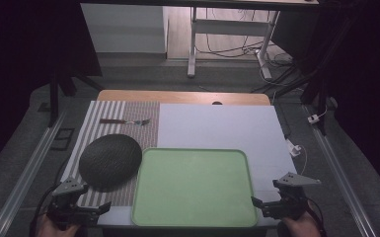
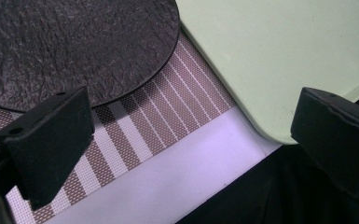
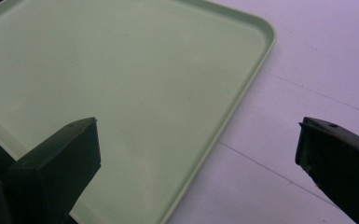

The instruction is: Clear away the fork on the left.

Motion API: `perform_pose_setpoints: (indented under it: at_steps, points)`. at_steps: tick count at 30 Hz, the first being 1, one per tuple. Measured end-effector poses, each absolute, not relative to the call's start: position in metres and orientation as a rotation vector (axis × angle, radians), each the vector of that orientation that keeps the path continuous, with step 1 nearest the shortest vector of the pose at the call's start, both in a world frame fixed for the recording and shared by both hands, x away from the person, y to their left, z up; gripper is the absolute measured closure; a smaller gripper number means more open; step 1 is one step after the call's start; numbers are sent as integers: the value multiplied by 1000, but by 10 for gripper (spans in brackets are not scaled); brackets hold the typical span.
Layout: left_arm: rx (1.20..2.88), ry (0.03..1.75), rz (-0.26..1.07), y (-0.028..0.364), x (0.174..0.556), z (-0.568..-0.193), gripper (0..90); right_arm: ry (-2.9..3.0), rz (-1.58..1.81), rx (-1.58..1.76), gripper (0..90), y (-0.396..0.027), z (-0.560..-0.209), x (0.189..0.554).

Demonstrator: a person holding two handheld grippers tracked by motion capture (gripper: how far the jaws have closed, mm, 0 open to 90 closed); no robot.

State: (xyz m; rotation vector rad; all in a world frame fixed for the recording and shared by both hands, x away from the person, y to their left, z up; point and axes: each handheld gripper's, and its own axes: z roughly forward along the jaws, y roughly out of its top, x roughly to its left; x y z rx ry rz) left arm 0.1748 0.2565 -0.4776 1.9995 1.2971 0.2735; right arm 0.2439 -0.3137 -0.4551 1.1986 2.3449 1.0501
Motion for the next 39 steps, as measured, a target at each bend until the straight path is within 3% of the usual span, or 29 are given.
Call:
perform_pose_setpoints:
  at_steps: [15, 24, 39]
  points:
    - [1973, 1327, 292, 260, 181, -475, 0, 2353, 1035, 1205, 1, -312, -456, 245]
    - [1945, 1311, 235, 267, 193, -478, 6, 2357, 1031, 1204, 1, -312, -456, 245]
    - [1957, 1330, 314, 268, 213, -478, 0, 2363, 1030, 1204, 1, -312, -456, 246]
